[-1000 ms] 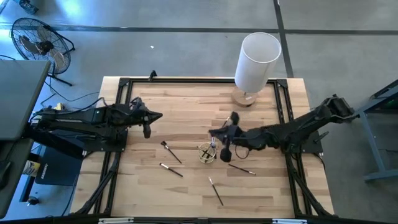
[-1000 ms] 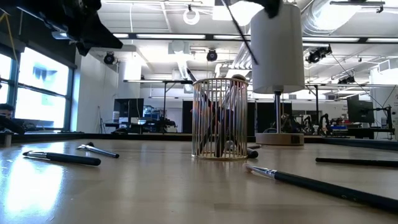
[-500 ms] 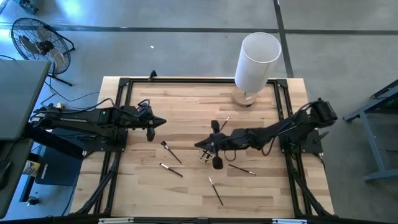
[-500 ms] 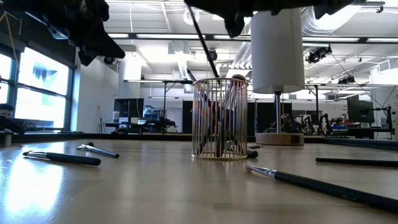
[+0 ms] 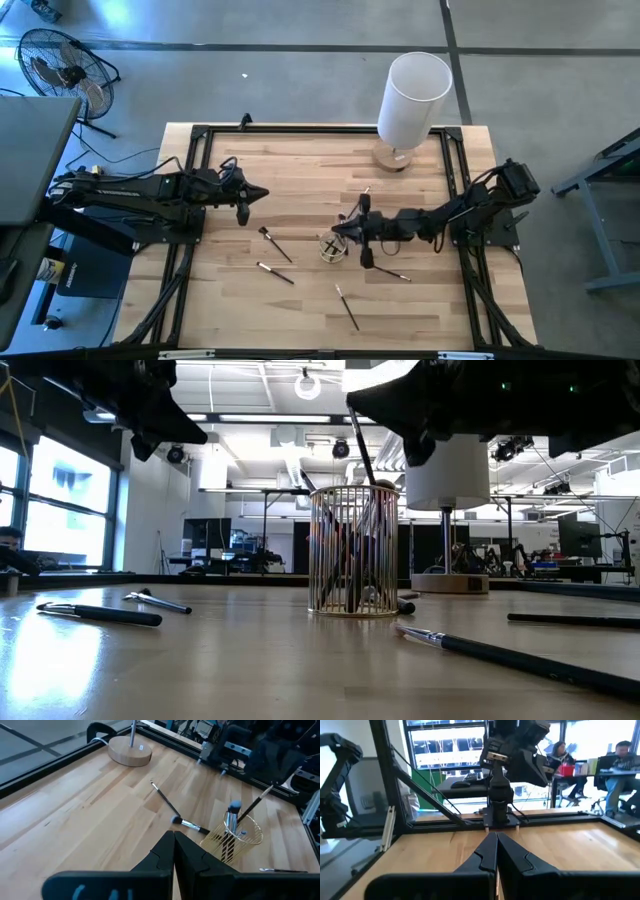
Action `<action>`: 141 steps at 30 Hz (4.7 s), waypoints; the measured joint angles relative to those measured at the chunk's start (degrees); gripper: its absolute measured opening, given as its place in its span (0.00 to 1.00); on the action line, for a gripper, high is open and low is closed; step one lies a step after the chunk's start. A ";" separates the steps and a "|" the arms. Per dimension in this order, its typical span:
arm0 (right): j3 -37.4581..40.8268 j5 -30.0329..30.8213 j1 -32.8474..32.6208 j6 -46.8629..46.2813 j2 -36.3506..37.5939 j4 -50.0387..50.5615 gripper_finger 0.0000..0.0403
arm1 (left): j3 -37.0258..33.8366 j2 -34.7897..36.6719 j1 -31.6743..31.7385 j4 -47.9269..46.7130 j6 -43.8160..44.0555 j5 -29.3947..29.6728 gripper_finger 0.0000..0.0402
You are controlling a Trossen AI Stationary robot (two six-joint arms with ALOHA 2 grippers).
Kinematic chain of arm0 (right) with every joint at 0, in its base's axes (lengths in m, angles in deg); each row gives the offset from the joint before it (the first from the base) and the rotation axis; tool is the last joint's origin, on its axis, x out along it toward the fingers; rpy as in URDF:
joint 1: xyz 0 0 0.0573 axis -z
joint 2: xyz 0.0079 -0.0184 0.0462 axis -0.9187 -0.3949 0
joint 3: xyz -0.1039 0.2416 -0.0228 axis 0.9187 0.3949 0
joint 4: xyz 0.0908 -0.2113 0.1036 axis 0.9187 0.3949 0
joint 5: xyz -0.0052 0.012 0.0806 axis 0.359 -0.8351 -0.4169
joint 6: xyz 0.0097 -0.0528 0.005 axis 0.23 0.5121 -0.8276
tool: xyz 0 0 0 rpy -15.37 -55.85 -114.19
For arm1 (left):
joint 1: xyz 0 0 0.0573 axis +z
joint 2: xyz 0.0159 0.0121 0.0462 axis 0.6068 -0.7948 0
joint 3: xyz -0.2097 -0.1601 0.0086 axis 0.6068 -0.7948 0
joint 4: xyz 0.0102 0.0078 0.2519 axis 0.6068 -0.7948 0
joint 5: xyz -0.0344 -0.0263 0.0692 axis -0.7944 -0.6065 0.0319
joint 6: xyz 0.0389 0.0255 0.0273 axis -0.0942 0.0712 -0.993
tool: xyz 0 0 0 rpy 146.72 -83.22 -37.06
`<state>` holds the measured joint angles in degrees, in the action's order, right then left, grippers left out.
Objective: Put items in baskets/containers
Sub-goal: Put the eyeshadow brush into the mesh organizer, then put the eye groomer brush into the mesh organizer
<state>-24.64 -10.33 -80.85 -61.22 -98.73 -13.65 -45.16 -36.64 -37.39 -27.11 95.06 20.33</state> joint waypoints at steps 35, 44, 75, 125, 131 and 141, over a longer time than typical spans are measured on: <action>-0.10 9.91 0.81 0.02 14.84 20.60 0.17 | 0.00 0.00 0.02 -0.06 -0.14 1.71 0.00; -0.12 13.53 -0.66 -21.83 28.66 52.79 0.01 | 0.00 -0.11 0.02 -0.30 -0.55 2.24 0.07; -0.12 -5.49 4.83 -45.00 32.39 102.09 0.00 | 33.47 -37.15 -7.85 -35.57 54.62 13.76 0.32; -0.08 -7.01 4.70 -25.78 32.35 99.11 0.01 | 22.45 -56.87 -8.56 -31.85 108.25 -7.32 0.33; -0.05 -7.13 4.70 -25.73 32.35 98.87 0.01 | 22.58 -57.68 -8.59 -31.68 106.68 -7.29 0.33; -0.05 -7.20 4.70 -25.73 32.35 98.66 0.01 | 22.49 -57.78 -8.59 -32.15 100.68 -8.33 0.17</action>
<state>-24.69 -17.53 -76.15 -86.95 -66.39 85.01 -22.67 -94.42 -45.98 -59.26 195.74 11.99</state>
